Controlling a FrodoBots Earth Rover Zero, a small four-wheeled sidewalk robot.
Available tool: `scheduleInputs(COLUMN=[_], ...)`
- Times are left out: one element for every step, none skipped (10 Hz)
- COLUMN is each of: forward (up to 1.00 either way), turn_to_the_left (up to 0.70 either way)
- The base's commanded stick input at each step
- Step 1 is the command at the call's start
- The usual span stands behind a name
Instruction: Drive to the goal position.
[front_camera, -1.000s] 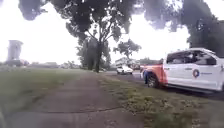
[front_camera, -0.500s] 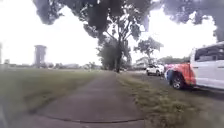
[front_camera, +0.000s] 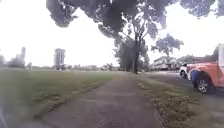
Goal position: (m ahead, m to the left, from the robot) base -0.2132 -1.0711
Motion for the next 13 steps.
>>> scheduleInputs(forward=[0.7,0.7,0.7,0.7,0.7,0.7,0.7,0.7,0.7,0.7,0.7,0.7,0.7], turn_to_the_left=[0.0,0.0,0.0,0.0,0.0,0.0,0.0,0.0,0.0,0.0,0.0,0.0,0.0])
